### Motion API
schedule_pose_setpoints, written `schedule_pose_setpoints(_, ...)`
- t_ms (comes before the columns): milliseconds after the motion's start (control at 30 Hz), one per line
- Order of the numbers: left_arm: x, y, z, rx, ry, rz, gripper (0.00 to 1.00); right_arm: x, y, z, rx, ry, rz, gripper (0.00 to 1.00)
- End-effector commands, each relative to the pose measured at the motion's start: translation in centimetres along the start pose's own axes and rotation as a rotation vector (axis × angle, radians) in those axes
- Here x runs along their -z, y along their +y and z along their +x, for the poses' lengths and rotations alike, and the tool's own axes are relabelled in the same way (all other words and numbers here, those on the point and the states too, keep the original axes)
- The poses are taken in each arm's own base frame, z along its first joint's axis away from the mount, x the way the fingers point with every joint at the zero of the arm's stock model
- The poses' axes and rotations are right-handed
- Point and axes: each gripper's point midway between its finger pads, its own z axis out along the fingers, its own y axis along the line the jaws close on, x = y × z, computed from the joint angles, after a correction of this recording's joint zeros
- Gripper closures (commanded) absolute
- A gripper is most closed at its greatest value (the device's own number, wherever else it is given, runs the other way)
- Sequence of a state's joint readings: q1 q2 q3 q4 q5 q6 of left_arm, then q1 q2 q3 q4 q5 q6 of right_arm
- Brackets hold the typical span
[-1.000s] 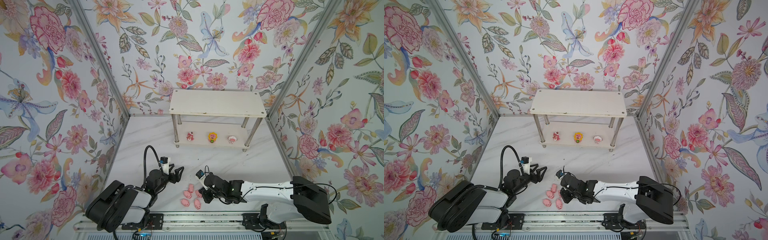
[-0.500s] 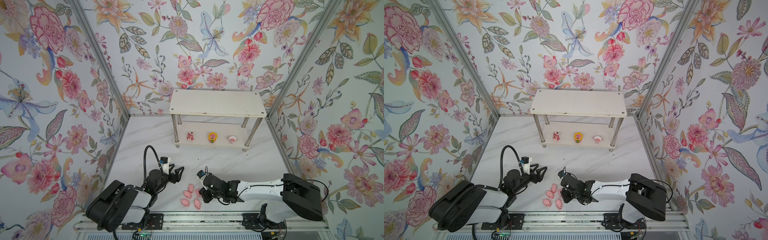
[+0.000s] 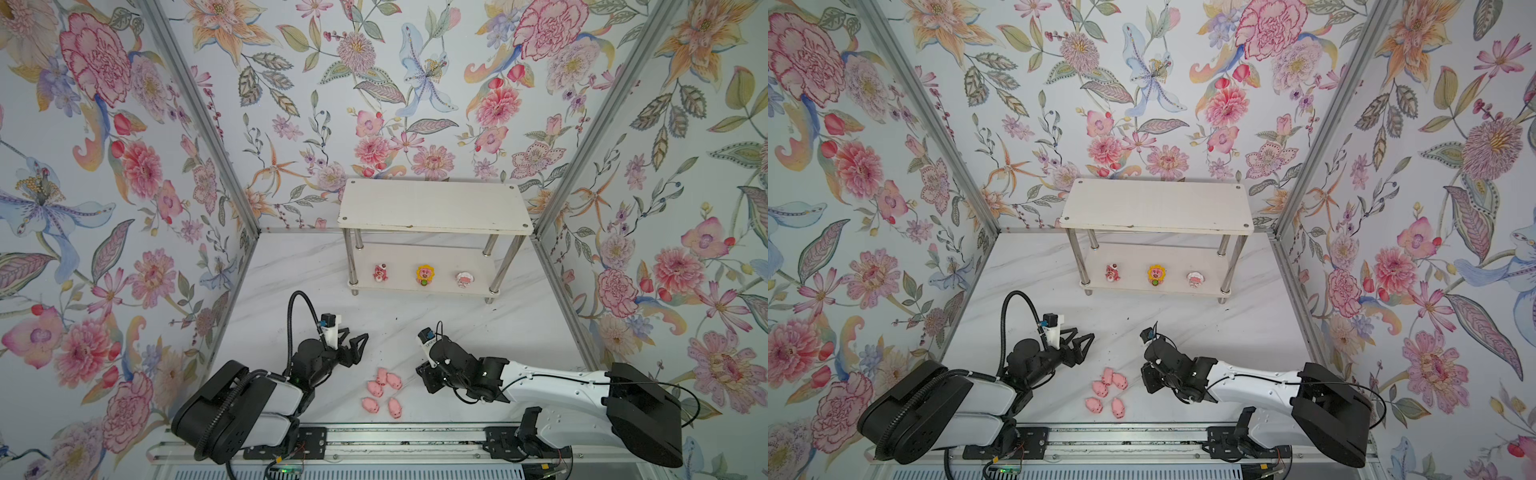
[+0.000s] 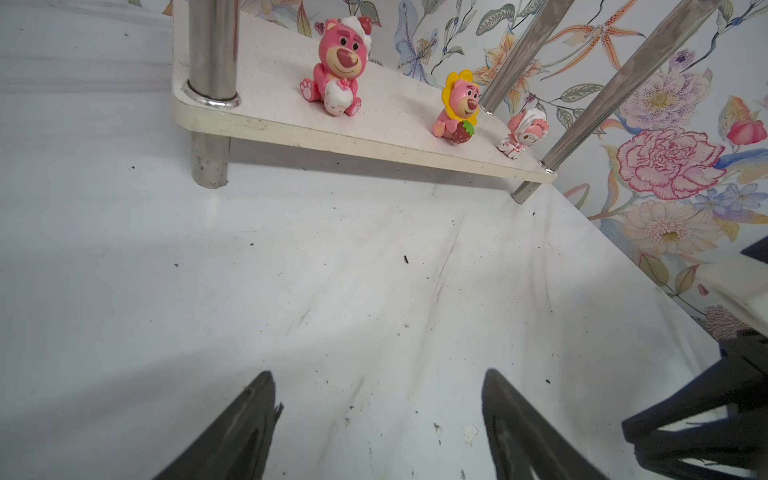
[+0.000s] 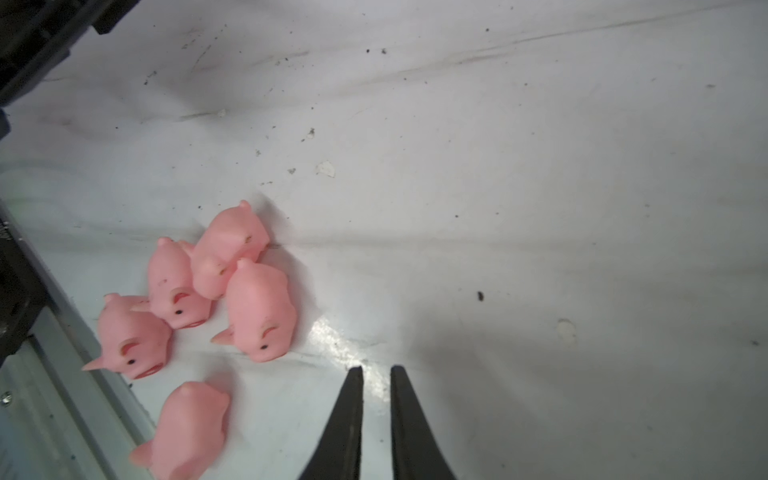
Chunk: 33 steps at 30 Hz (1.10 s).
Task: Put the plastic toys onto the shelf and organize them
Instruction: 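Lower the right gripper onto a pink pig and close on it, then lift the pig with the right gripper onto the upper shelf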
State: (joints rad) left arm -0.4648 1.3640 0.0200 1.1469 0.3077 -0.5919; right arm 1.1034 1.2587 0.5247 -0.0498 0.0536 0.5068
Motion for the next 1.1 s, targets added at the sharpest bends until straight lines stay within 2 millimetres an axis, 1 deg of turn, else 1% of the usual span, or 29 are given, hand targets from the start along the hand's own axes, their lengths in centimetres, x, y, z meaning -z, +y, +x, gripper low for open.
schedule_pose_setpoints(0,0.0,-0.1,-0.7,0.003,-0.026,0.011,0.21,0.1,2.0,0.2,0.110,0.021,-0.013,0.50)
schedule_pose_setpoints(33,-0.1,-0.1,-0.6,0.004,-0.024,0.012,0.21,-0.1,2.2,0.4,0.129,0.029,-0.008,0.44)
schedule_pose_setpoints(100,-0.1,-0.1,-0.6,0.004,-0.024,0.012,0.21,-0.7,2.6,0.6,0.165,0.045,0.009,0.37)
schedule_pose_setpoints(200,-0.1,-0.1,-0.6,0.005,-0.025,0.011,0.21,-1.9,2.9,0.7,0.204,0.072,0.027,0.32)
schedule_pose_setpoints(300,0.0,-0.1,-0.7,0.004,-0.026,0.012,0.21,-3.1,3.2,0.3,0.240,0.088,0.047,0.31)
schedule_pose_setpoints(467,0.0,0.0,-0.7,0.003,-0.028,0.010,0.21,-4.9,4.1,-0.3,0.263,0.099,0.042,0.32)
schedule_pose_setpoints(567,0.0,0.0,-0.7,0.004,-0.026,0.010,0.21,-5.5,4.3,-0.4,0.253,0.097,0.038,0.40)
schedule_pose_setpoints(633,0.0,-0.1,-0.7,0.003,-0.027,0.014,0.21,-5.5,4.1,-0.4,0.239,0.091,0.047,0.46)
schedule_pose_setpoints(800,0.0,-0.1,-0.7,0.011,-0.026,0.018,0.21,-4.5,3.6,-0.6,0.205,0.067,0.057,0.69)
schedule_pose_setpoints(933,0.0,-0.2,-0.8,0.012,-0.028,0.022,0.21,-2.7,2.6,-0.9,0.179,0.049,0.079,0.73)
schedule_pose_setpoints(1033,0.1,-0.3,-0.7,0.015,-0.028,0.023,0.21,-0.1,0.8,-2.0,0.154,0.035,0.137,0.76)
schedule_pose_setpoints(1067,0.1,-0.3,-0.8,0.016,-0.029,0.024,0.21,1.2,0.1,-2.7,0.138,0.023,0.156,0.76)
